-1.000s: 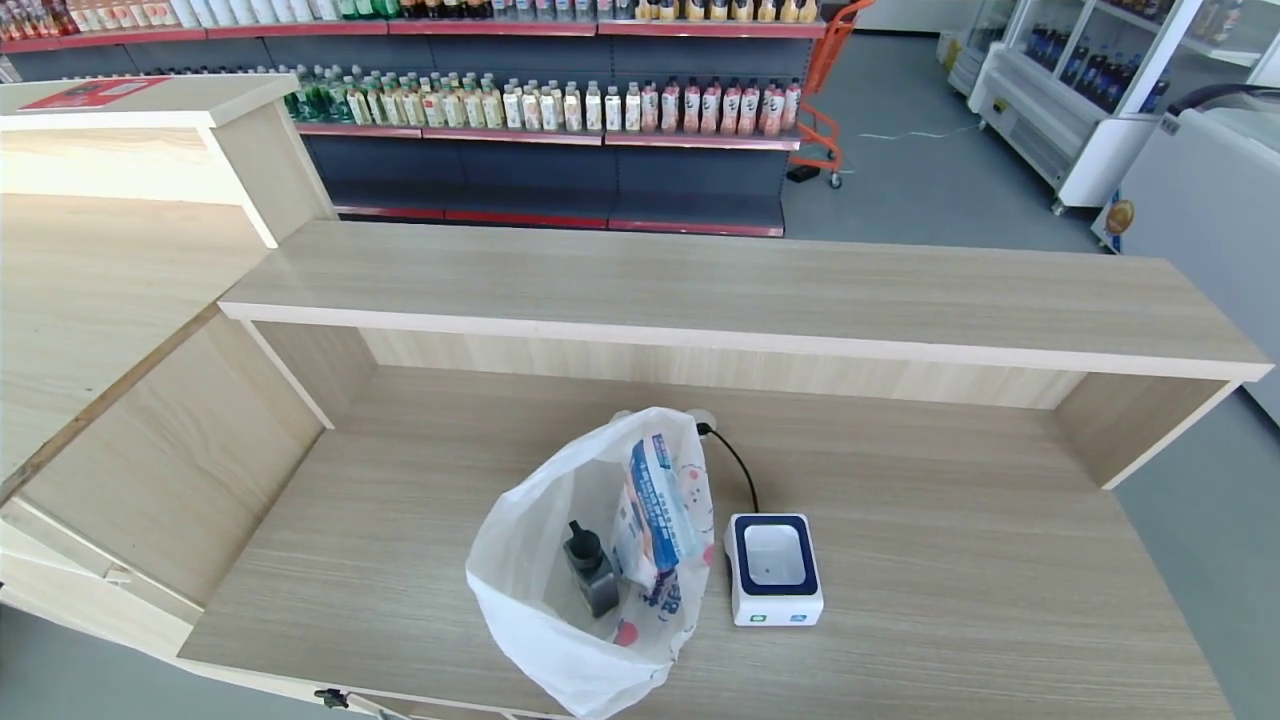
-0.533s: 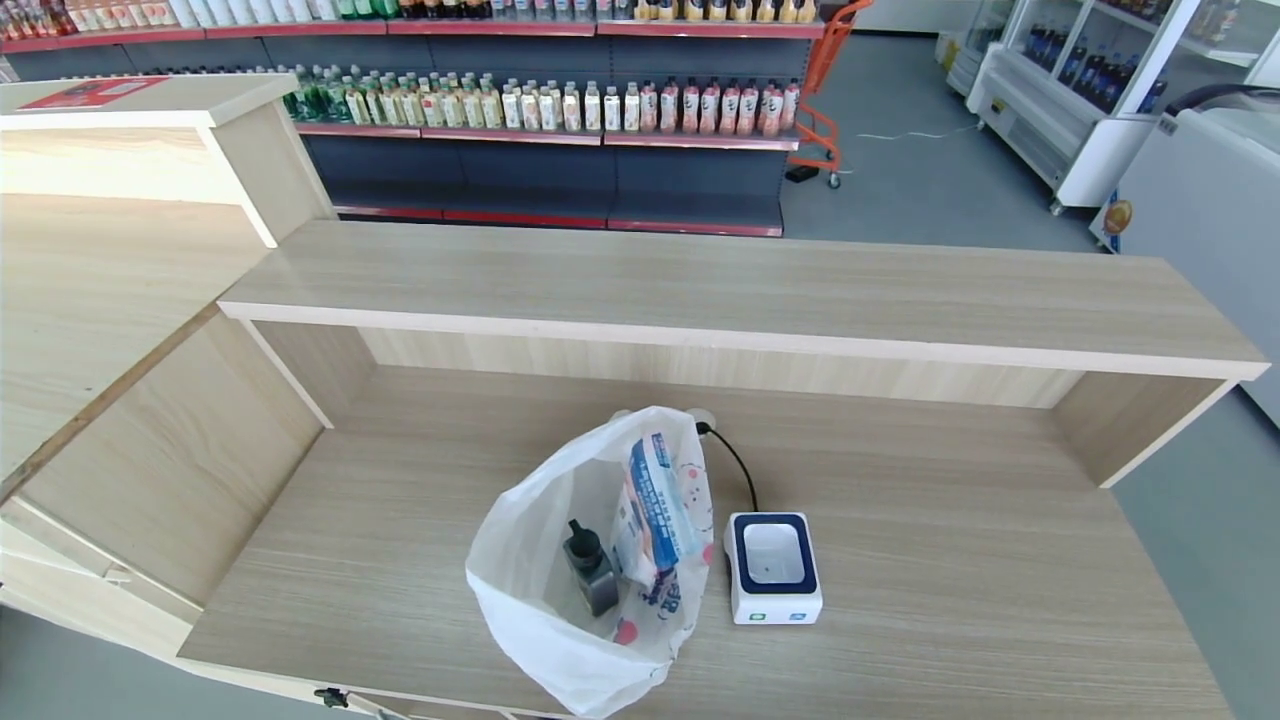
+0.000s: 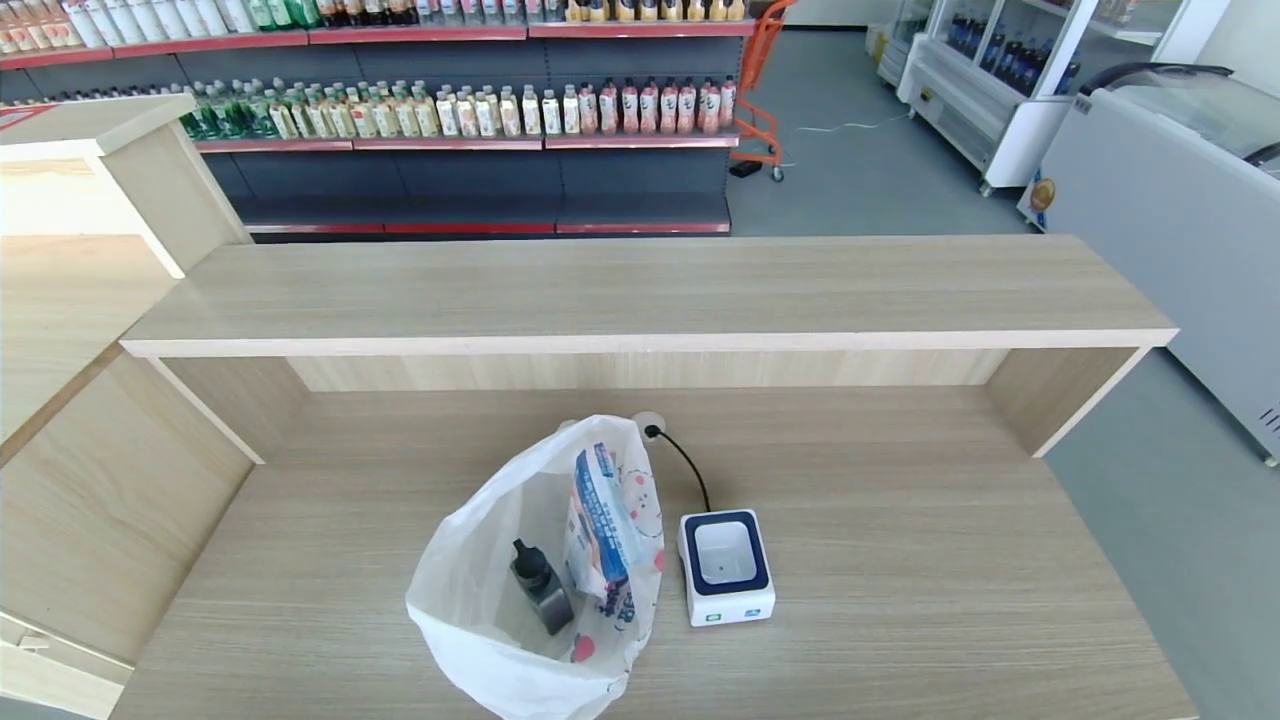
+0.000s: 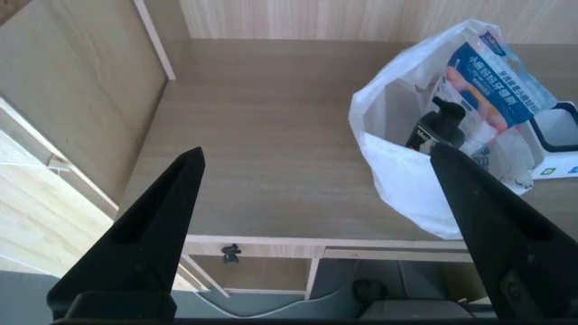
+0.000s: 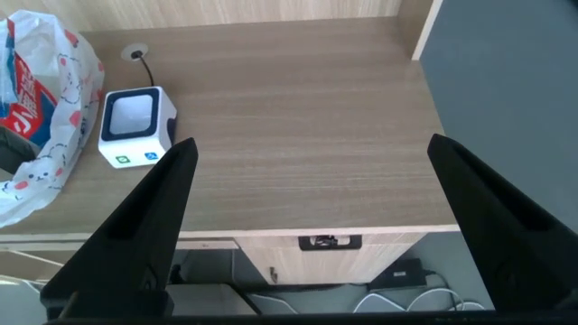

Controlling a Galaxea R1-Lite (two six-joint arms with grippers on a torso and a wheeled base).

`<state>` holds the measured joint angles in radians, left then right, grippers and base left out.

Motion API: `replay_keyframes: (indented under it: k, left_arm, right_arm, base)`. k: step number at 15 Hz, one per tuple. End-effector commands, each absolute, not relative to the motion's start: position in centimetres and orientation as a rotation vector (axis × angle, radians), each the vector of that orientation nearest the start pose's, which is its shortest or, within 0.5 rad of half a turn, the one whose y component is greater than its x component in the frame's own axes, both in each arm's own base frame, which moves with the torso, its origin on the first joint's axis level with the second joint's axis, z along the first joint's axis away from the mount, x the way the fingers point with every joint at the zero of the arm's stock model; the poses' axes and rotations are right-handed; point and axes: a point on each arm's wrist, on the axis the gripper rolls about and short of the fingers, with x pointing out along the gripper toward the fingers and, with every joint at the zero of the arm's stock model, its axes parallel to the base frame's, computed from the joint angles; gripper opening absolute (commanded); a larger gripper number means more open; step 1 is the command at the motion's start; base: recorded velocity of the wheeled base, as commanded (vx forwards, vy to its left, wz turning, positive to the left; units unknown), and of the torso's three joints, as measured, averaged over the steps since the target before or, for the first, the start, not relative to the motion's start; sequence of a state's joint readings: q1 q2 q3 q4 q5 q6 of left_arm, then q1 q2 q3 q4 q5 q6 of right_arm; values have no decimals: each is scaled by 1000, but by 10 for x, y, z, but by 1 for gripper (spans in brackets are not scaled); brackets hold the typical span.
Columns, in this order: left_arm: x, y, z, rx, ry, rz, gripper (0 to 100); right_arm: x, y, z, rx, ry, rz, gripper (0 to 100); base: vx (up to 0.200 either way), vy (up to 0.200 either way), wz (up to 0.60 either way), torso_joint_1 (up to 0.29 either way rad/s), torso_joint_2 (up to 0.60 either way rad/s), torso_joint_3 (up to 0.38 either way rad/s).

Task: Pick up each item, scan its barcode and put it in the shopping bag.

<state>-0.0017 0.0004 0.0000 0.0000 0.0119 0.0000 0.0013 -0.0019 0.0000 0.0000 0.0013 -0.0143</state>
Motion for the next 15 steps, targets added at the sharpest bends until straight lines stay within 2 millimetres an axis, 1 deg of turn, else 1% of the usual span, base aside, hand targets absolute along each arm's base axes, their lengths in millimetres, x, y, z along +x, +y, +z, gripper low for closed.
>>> replay_keyframes:
  k: [1,15]
  left_arm:
    - [-23,0,75,0,0,11,100]
    - [-23,0,75,0,0,11,100]
  right_arm:
    - [-23,0,75,-12,0,3,100]
    - [-23,0,75,-9,0,3,100]
  base:
    - [0,0,0,0,0,0]
    - [0,0,0,0,0,0]
